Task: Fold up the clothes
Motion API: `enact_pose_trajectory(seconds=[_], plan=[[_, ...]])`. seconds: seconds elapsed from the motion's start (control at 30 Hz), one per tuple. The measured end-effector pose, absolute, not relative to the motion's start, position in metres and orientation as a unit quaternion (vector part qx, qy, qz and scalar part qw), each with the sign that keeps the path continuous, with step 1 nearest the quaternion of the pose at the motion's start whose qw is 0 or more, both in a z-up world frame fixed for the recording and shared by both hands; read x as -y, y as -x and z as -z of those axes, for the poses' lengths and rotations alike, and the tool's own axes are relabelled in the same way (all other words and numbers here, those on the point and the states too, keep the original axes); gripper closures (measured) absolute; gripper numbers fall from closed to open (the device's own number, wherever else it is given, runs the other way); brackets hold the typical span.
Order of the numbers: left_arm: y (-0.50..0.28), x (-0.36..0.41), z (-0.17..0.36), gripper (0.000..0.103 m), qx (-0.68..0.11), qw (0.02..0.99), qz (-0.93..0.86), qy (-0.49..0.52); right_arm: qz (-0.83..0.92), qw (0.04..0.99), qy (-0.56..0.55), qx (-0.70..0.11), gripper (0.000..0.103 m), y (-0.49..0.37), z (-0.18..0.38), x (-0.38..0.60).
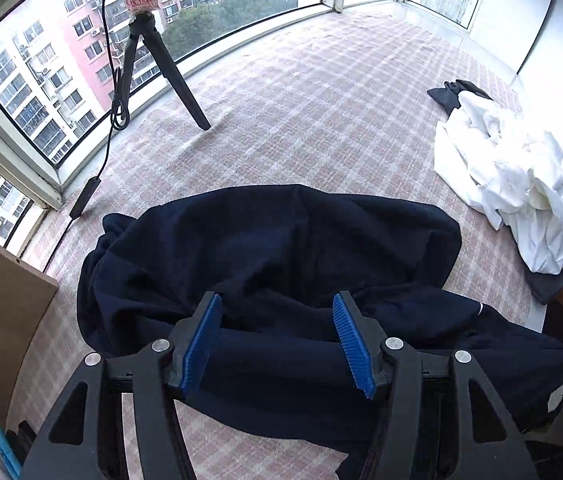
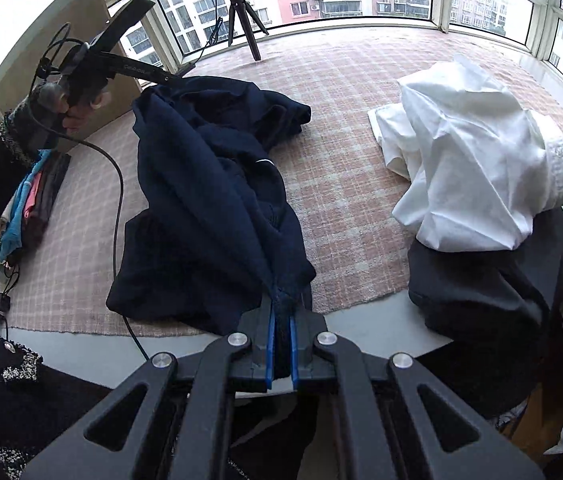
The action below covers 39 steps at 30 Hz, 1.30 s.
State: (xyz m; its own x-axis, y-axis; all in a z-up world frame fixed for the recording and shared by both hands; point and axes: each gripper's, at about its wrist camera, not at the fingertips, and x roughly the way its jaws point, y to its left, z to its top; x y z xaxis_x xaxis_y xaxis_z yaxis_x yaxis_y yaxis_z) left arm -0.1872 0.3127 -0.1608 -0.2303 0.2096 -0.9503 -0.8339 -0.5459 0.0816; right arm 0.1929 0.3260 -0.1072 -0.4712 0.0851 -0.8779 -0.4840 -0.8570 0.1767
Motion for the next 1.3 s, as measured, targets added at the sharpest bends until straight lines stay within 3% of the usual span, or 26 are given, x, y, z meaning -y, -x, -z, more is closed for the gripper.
enact_pose_trajectory(seconds=[0.1, 0.13, 0.17, 0.2, 0.3, 0.4, 0.63, 0.73, 0.83, 0.97, 1.07, 1.17, 1.23, 1.3], plan=[[0.200, -0.327, 0.206, 0.051, -0.365, 0.324, -0.701, 0.519, -0.835, 0.176, 0.479, -0.207, 0.098, -0.189, 0.111, -0.329], [0.205, -0.327, 0.219, 0.078, -0.364, 0.323, -0.691, 0.534, -0.836, 0.177, 0.477, -0.205, 0.098, -0.188, 0.112, -0.330], [0.208, -0.321, 0.216, 0.098, -0.341, 0.331, -0.692, 0.543, -0.836, 0.177, 0.477, -0.206, 0.098, -0.186, 0.113, -0.334], [0.211, -0.314, 0.210, 0.100, -0.311, 0.341, -0.696, 0.550, -0.835, 0.176, 0.478, -0.207, 0.098, -0.184, 0.113, -0.338], [0.220, -0.293, 0.191, 0.100, -0.219, 0.370, -0.702, 0.567, -0.835, 0.177, 0.480, -0.202, 0.098, -0.175, 0.110, -0.353], [0.222, -0.248, 0.136, 0.101, -0.168, 0.371, -0.739, 0.537, -0.843, 0.172, 0.476, -0.180, 0.098, -0.157, 0.096, -0.370], [0.168, -0.065, -0.016, 0.102, -0.033, 0.311, -0.843, 0.437, -0.890, 0.141, 0.430, -0.055, 0.098, -0.103, 0.013, -0.390], [0.113, 0.011, -0.040, 0.101, -0.002, 0.262, -0.866, 0.425, -0.902, 0.114, 0.415, -0.031, 0.098, -0.090, -0.019, -0.394], [0.063, 0.067, -0.017, 0.101, 0.014, 0.194, -0.871, 0.452, -0.910, 0.060, 0.406, -0.052, 0.098, -0.070, -0.018, -0.391], [0.052, 0.103, 0.071, 0.095, -0.045, 0.061, -0.837, 0.542, -0.871, -0.018, 0.490, -0.041, 0.097, -0.012, 0.063, -0.352], [0.046, 0.116, 0.112, 0.095, -0.030, 0.020, -0.813, 0.581, -0.822, -0.044, 0.568, 0.014, 0.096, 0.010, 0.123, -0.324], [0.029, 0.104, 0.106, 0.092, -0.009, 0.052, -0.820, 0.570, -0.802, -0.058, 0.592, 0.050, 0.094, 0.007, 0.145, -0.312], [0.025, 0.071, 0.106, 0.074, -0.031, 0.103, -0.819, 0.564, -0.801, -0.067, 0.593, 0.053, 0.093, 0.005, 0.146, -0.315], [0.023, 0.031, 0.110, 0.064, -0.064, 0.154, -0.812, 0.559, -0.805, -0.069, 0.588, 0.037, 0.092, 0.005, 0.144, -0.322]])
